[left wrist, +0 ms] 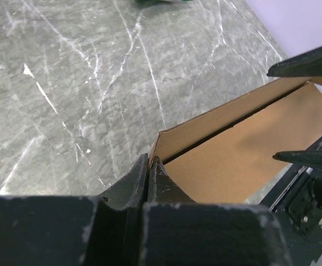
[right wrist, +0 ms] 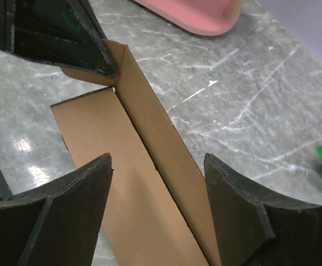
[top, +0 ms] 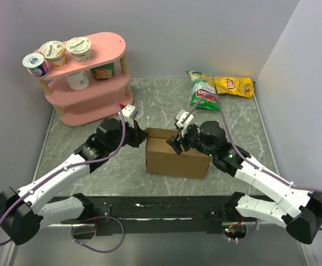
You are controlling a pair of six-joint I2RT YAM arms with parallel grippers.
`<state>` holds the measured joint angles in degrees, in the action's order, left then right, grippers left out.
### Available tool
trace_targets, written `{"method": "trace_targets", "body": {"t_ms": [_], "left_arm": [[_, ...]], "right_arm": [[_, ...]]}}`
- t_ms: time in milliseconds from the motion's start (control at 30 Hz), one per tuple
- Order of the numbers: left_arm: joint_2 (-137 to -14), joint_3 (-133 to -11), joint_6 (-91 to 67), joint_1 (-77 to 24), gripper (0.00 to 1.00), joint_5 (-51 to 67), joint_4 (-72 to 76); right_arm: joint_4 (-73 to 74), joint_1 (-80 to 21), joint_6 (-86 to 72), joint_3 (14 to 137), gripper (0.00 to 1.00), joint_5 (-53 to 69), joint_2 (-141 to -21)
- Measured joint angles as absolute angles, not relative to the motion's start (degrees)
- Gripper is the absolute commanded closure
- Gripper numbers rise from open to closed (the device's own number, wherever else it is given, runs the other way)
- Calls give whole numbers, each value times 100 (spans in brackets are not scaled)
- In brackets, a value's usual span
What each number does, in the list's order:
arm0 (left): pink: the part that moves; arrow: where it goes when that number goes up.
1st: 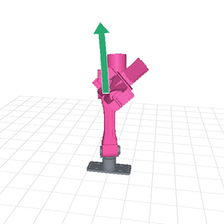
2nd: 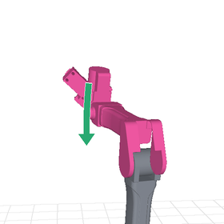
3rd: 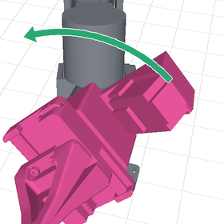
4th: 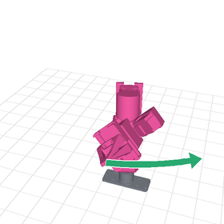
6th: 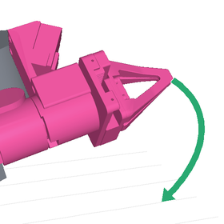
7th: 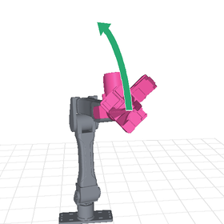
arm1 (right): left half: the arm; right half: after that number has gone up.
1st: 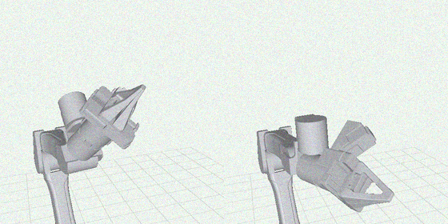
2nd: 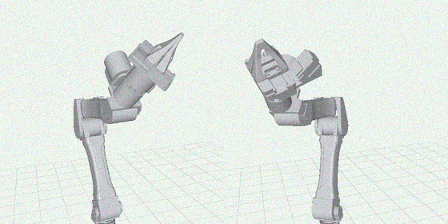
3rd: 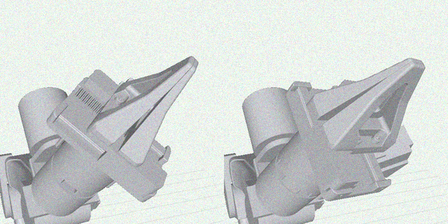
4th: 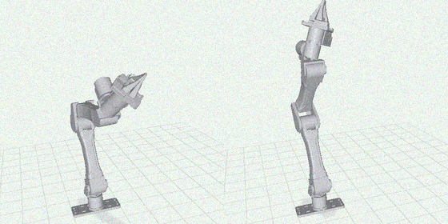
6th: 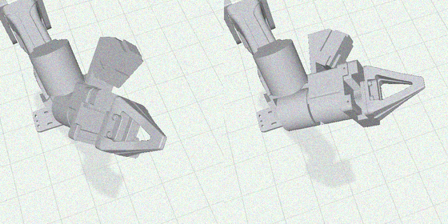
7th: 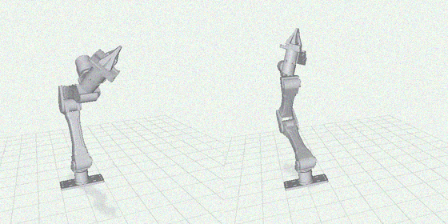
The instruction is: Fold the paper box
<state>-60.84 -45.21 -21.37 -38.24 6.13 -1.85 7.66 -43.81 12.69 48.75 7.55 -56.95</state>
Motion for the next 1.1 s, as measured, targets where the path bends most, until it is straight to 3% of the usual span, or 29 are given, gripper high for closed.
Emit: {"method": "trace_targets", "body": {"t_ms": [500,900,1100], "left_arm": [[-5817,-4399,-1699,-4027,99,659,-399],[-5590,-4338,-1551,-4064,99,659,-423],[-5586,-4338,-1509,-4082,99,655,-423]], "right_arm": [[790,-5830,980,4709,17,-832,-5022],[1251,-5992,1190,4628,19,-742,-5328],[1466,-5992,1203,4421,27,-674,-5426]]}}
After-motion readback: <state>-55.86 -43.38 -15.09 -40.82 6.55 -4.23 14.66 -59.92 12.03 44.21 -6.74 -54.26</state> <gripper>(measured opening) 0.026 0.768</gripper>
